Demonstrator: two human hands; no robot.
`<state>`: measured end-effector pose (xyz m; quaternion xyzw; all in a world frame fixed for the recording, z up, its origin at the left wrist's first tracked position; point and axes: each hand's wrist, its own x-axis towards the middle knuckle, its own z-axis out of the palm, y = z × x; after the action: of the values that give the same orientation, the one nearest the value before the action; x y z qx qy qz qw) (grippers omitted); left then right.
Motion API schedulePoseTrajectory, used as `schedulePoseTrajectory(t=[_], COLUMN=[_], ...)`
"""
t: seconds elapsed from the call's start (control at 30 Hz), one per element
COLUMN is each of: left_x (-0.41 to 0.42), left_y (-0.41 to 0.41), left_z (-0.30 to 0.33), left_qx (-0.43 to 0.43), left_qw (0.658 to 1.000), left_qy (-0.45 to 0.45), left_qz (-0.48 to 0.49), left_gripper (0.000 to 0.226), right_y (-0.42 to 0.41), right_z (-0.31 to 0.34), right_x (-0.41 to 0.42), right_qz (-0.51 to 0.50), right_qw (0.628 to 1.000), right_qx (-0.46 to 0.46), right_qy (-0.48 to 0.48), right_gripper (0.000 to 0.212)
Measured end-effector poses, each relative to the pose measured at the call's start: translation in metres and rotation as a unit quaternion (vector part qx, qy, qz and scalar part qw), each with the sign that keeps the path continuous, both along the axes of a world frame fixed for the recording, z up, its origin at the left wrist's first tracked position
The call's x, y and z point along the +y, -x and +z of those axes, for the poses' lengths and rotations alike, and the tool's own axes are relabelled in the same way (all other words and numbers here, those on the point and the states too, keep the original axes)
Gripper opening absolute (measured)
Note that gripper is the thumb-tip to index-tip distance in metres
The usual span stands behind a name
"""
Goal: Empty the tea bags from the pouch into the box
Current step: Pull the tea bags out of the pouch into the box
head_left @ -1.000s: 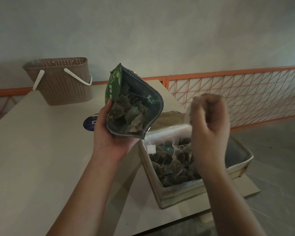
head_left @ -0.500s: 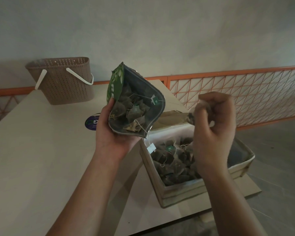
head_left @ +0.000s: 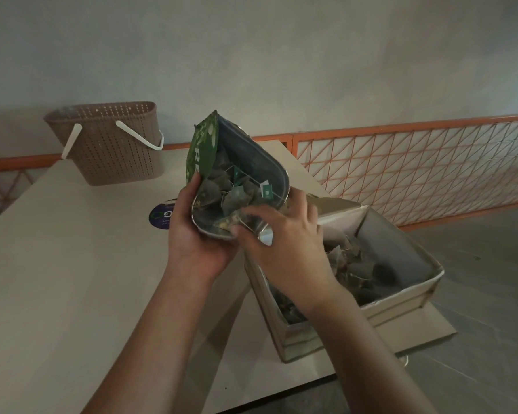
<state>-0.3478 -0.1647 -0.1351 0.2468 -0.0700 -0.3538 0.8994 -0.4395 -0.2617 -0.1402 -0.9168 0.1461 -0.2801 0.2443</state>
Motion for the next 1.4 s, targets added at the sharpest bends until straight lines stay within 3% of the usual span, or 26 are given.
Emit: schedulePoseTrajectory(t=[0.17,0.33,0.4,0.53,0.7,0.8,0.9,1.07,1.23,1.4], left_x=[0.0,-0.001,-0.001,-0.001,-0.001,-0.002,-0.001,0.001,0.003,0.005], left_y=[0.002,0.001,0.001,0.001,0.001,0.001,0.001,0.001,0.001,-0.002], left_z=[0.0,-0.001,-0.002,-0.003,-0.003,-0.002,-0.001,-0.002,-0.002,-0.004], left_qx=[0.011,0.008,0.009,0.011,-0.003,-0.004,0.007,0.005,-0.007,0.003], left_qw=[1.0,1.0,1.0,0.999,1.0,1.0,1.0,1.0,0.999,0.999], left_qy=[-0.001,0.01,0.016,0.029,0.016,0.009,0.015,0.002,-0.035,-0.024], left_qz=[-0.002,0.001,-0.005,-0.02,-0.009,-0.001,-0.008,0.019,0.018,0.037], left_gripper=[0.06,0.053,0.053,0.055,0.055,0.058,0.063,0.057,0.055,0.054], right_y=[0.008,0.038,0.048,0.051,0.04,0.024,0.005,-0.032,-0.043,-0.032], right_z=[0.002,0.016,0.014,0.005,0.014,0.019,0.02,0.021,0.018,0.019], right_x=[-0.01,-0.027,-0.035,-0.043,-0.029,-0.017,-0.003,0.009,0.017,0.017], right_qz=[0.063,0.075,0.078,0.038,0.04,0.012,-0.018,-0.054,-0.048,0.014], right_qw=[0.983,0.926,0.917,0.949,0.966,0.987,0.979,0.961,0.961,0.969], right_qx=[-0.09,-0.198,-0.203,-0.115,-0.148,-0.154,-0.176,-0.041,0.074,0.062], right_qy=[-0.144,-0.313,-0.335,-0.289,-0.206,-0.052,0.1,0.268,0.263,0.24], right_gripper=[0.005,0.007,0.011,0.017,0.023,0.016,0.013,0.024,0.04,0.032])
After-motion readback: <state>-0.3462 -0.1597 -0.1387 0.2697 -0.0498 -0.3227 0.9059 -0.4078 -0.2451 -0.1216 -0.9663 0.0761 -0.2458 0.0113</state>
